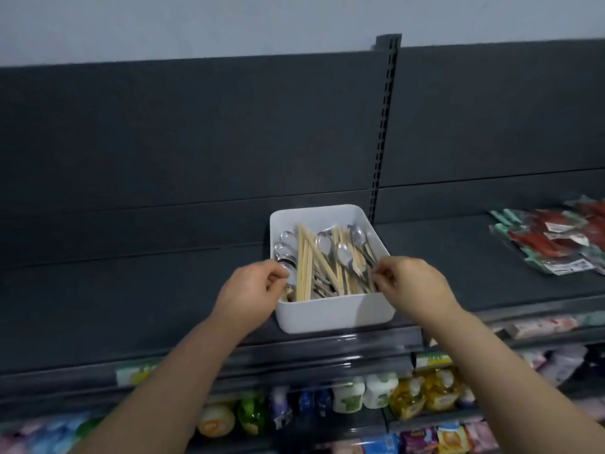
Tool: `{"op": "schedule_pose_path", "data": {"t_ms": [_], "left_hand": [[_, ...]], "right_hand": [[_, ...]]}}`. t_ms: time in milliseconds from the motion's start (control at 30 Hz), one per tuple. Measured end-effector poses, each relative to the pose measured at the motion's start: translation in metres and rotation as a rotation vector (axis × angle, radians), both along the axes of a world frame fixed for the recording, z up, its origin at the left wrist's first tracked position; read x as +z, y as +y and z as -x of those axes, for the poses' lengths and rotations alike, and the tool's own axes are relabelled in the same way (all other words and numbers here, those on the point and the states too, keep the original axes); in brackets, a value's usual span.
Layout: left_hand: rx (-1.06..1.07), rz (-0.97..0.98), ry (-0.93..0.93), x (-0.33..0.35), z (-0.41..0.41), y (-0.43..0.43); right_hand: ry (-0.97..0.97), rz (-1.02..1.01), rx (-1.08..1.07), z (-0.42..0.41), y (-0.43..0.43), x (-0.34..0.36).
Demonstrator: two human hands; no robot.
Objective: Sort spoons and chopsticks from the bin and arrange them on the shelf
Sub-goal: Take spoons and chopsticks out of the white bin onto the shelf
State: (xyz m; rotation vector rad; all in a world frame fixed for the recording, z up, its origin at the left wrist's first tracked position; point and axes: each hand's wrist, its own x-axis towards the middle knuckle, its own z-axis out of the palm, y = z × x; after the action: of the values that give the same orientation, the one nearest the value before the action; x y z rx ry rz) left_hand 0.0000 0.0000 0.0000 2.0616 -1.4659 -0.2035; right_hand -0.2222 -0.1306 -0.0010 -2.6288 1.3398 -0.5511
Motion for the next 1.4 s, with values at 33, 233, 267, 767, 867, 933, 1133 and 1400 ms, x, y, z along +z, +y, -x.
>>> {"op": "schedule_pose_path", "data": {"t_ms": [33,233,267,767,867,933,1133,1400], "left_hand": [[-0.018,0.012,-0.005,-0.001,-0.006,-0.011],[-0.106,-0.056,-0.028,-0.005,-0.039,-0.084],[-0.116,-0.069,-0.02,-0.006,-0.043,-0.094],[-0.099,-0.182,0.019,-0.026,-0.043,-0.168],[-0.006,-0.22,-0.046,-0.026,-0.037,-0.179],[0.062,-0.238,-0.077,-0.028,-0.032,-0.187],[0.185,-0.36,-0.175,-0.037,-0.011,-0.215],[0.297,-0.099,0.106,-0.027,-0.001,-0.224]], "right_hand": [[0.019,0.007,-0.009,-0.009,-0.008,-0.003],[0.097,0.004,-0.104,-0.053,-0.05,-0.008],[0.096,-0.011,-0.123,-0.057,-0.055,-0.009],[0.283,-0.179,-0.188,-0.089,-0.099,-0.017],[0.06,-0.266,-0.17,-0.085,-0.114,-0.008],[-0.04,-0.279,-0.163,-0.082,-0.121,-0.006],[-0.063,-0.287,-0.114,-0.069,-0.139,-0.01],[-0.115,-0.288,-0.028,-0.064,-0.153,-0.015]]}}
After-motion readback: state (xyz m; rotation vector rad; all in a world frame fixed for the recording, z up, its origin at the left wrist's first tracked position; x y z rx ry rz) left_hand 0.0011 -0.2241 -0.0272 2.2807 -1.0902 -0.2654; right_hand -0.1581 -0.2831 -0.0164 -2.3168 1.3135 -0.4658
